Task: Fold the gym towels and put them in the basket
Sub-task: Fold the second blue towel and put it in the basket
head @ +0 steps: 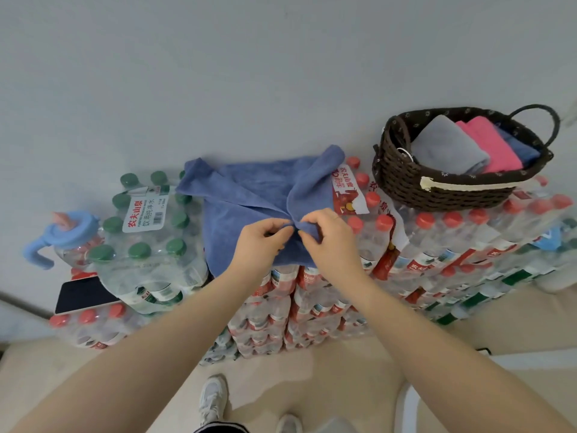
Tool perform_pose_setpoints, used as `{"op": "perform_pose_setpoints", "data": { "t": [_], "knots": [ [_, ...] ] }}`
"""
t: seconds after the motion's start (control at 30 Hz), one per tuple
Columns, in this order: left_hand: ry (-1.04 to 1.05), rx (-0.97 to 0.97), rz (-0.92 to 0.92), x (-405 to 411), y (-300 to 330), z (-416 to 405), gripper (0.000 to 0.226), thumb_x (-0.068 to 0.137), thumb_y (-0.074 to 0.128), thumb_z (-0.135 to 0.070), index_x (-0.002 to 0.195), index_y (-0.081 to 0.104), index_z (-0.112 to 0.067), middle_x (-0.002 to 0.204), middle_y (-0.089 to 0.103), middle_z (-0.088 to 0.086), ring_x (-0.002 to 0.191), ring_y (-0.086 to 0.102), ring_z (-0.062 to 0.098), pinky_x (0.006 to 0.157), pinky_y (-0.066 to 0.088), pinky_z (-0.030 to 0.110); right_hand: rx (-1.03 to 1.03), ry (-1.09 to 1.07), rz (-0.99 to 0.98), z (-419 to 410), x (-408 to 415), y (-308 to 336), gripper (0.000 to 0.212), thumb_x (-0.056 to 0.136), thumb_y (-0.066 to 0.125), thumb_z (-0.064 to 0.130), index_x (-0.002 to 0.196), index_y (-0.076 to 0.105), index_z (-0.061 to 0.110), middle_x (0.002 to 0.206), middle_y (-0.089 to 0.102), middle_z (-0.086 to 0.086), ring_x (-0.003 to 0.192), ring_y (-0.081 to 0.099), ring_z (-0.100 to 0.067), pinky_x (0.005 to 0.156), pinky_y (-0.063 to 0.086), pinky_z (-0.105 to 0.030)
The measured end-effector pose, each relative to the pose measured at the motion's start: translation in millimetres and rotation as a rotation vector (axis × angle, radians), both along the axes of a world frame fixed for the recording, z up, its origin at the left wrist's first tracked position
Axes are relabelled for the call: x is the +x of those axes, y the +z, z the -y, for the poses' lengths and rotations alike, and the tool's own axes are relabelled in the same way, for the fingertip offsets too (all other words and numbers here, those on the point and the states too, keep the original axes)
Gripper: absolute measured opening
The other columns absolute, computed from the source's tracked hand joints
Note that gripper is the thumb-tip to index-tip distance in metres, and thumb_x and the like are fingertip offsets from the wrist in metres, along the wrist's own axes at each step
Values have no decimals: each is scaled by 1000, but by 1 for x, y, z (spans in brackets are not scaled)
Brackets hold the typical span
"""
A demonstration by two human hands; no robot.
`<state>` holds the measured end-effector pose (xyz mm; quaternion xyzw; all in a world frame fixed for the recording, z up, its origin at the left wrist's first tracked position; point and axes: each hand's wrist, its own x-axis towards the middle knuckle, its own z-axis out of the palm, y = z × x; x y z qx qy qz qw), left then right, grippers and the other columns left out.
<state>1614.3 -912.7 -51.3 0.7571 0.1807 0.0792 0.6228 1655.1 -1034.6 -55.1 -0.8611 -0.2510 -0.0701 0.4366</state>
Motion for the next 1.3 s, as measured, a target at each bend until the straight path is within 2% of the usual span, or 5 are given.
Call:
{"op": "perform_pose_setpoints", "data": {
  "t": [0.4,0.77,0.87,1.1,1.3],
  "knots": [
    [108,-123,-3,-6,1,-7,22,86,59,-9,66,66,-7,59,54,5,66,46,18,69,43,32,64,-207,-38,-14,-6,8,6,88,56,9,86,61,6,86,60,-5,75,47,-10,62,34,-10],
    [141,-287,-29,-13,-1,-4,15,89,56,-8,93,70,-6,81,70,5,78,66,14,78,55,23,-29,-62,-15,-29,-19,0,19,87,53,1,100,66,6,99,61,-7,81,48,-6,70,38,-9],
    [121,-282,-33,-15,1,-4,15,89,56,-9,91,71,-7,81,70,5,78,66,14,76,54,20,-39,-36,-26,-29,-24,2,16,90,52,6,105,58,6,98,61,-7,84,53,-13,74,45,-24],
    [46,-241,-30,-20,12,-2,16,86,64,-21,94,71,-10,90,73,7,87,68,14,80,55,22,-61,82,-41,-23,-26,4,43,95,42,8,137,34,14,112,58,-7,105,53,-16,78,39,-19],
    [91,-180,-59,-17,22,-1,11,87,60,-8,91,69,-3,80,69,7,75,64,12,73,54,20,62,77,-37,-21,-26,0,48,89,49,-2,135,40,10,96,46,4,80,43,1,74,39,-10]
  ]
}}
